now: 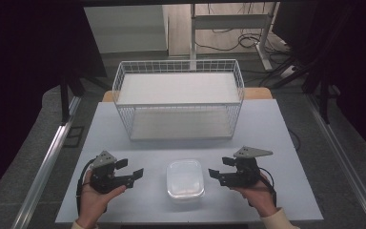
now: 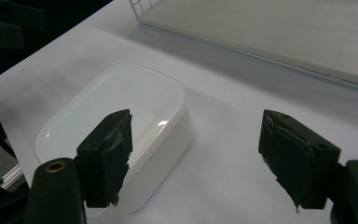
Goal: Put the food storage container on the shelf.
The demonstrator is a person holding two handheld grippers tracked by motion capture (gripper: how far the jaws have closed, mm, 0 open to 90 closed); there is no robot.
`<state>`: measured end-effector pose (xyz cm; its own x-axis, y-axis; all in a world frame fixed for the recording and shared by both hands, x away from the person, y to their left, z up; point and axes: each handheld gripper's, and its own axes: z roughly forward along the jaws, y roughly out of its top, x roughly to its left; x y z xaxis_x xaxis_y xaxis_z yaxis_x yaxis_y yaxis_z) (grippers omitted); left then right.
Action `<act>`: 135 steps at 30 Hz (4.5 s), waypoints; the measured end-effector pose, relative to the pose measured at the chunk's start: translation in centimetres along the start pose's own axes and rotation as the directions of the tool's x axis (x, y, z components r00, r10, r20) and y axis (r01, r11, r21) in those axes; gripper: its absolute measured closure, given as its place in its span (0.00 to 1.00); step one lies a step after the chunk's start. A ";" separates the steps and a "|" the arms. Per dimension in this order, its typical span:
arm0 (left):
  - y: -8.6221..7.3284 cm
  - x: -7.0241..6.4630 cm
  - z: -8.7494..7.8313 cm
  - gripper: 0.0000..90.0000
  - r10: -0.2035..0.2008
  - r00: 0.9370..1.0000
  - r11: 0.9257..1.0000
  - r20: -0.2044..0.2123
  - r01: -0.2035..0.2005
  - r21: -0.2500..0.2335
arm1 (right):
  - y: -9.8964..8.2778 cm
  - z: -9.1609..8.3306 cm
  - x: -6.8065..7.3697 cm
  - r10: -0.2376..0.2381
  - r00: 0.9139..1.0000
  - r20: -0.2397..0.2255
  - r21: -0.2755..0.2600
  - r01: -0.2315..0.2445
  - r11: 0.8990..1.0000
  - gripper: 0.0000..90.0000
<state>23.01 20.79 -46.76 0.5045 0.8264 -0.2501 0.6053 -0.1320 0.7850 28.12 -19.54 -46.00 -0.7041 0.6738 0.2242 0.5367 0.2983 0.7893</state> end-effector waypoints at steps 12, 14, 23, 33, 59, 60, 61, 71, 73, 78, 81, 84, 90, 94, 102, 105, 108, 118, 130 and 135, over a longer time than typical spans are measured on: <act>0.9 -1.3 1.5 0.28 -0.059 0.997 0.996 0.043 0.056 0.067 | 0.5 0.9 0.9 0.080 0.996 -0.040 0.035 -0.078 0.996 0.31; 1.2 -1.4 1.9 0.28 -0.078 0.995 0.994 0.056 0.073 0.081 | 0.7 1.2 1.1 0.095 0.994 -0.045 0.044 -0.093 0.995 0.32; 2.0 -2.5 4.7 0.29 -0.163 0.974 0.980 0.155 0.142 0.142 | 0.9 3.1 1.9 0.158 0.985 -0.064 0.088 -0.153 0.984 0.31; 0.8 -2.5 6.6 0.29 -0.231 0.949 0.962 0.216 0.189 0.197 | 0.4 3.8 2.1 0.183 0.979 -0.093 0.118 -0.172 0.978 0.35; -0.5 -2.9 8.8 0.46 -0.360 0.882 0.921 0.303 0.284 0.267 | -1.1 4.8 1.9 0.256 0.962 -0.096 0.142 -0.241 0.960 0.55; -0.5 -2.9 8.8 0.46 -0.360 0.884 0.921 0.299 0.286 0.264 | -1.1 4.8 1.9 0.256 0.962 -0.096 0.142 -0.241 0.960 0.55; -0.5 -2.9 8.7 0.49 -0.359 0.885 0.921 0.297 0.286 0.263 | -1.2 4.7 1.9 0.259 0.961 -0.094 0.142 -0.245 0.959 0.56; -0.2 -3.2 7.1 0.67 -0.351 0.891 0.932 0.288 0.302 0.201 | -1.3 3.2 1.6 0.323 0.935 -0.147 0.117 -0.308 0.944 0.75; -0.2 -3.3 6.8 0.72 -0.347 0.890 0.935 0.294 0.302 0.188 | -1.5 2.9 1.5 0.335 0.928 -0.159 0.107 -0.322 0.941 0.79; -0.3 -3.5 6.2 0.76 -0.322 0.899 0.945 0.296 0.283 0.167 | -1.6 2.4 1.7 0.339 0.924 -0.175 0.099 -0.327 0.940 0.81; -0.2 -3.6 6.0 0.79 -0.312 0.903 0.948 0.296 0.275 0.160 | -1.6 2.3 1.7 0.337 0.924 -0.180 0.097 -0.324 0.941 0.82; -0.2 -3.6 5.7 0.80 -0.299 0.907 0.952 0.297 0.264 0.152 | -1.6 2.1 1.8 0.333 0.924 -0.185 0.093 -0.321 0.942 0.83; -0.2 -3.6 5.5 0.81 -0.293 0.907 0.954 0.301 0.260 0.146 | -1.6 1.9 1.9 0.325 0.926 -0.192 0.086 -0.314 0.946 0.85; -0.1 -3.6 5.3 0.84 -0.290 0.907 0.956 0.305 0.259 0.139 | -1.5 1.8 1.9 0.321 0.927 -0.195 0.083 -0.311 0.947 0.86; 0.0 -3.7 5.0 0.87 -0.274 0.914 0.961 0.298 0.247 0.127 | -1.3 1.6 2.1 0.286 0.940 -0.185 0.064 -0.279 0.958 0.89; 0.1 -3.7 4.8 0.87 -0.270 0.912 0.962 0.307 0.244 0.121 | -1.2 1.4 2.2 0.282 0.940 -0.190 0.062 -0.275 0.960 0.89; 0.1 -3.7 4.7 0.87 -0.269 0.912 0.963 0.309 0.243 0.118 | -1.1 1.4 2.2 0.274 0.942 -0.192 0.058 -0.268 0.962 0.89; 0.8 -3.9 3.7 0.87 -0.238 0.920 0.971 0.312 0.221 0.089 | -0.5 0.8 2.8 0.225 0.954 -0.199 0.019 -0.226 0.974 0.89; 2.8 -4.2 2.3 0.86 -0.184 0.933 0.983 0.308 0.182 0.038 | 1.2 -0.5 3.7 0.160 0.967 -0.197 -0.049 -0.173 0.984 0.89; 4.3 -4.3 1.6 0.86 -0.151 0.939 0.988 0.308 0.154 0.015 | 2.3 -1.1 3.8 0.135 0.972 -0.193 -0.072 -0.151 0.986 0.89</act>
<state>24.45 15.79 -43.25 0.5723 0.6274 -0.5280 0.6848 -0.0114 0.7287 26.15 -17.00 -42.73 -0.7020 0.5641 0.4347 0.6018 0.1435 0.7856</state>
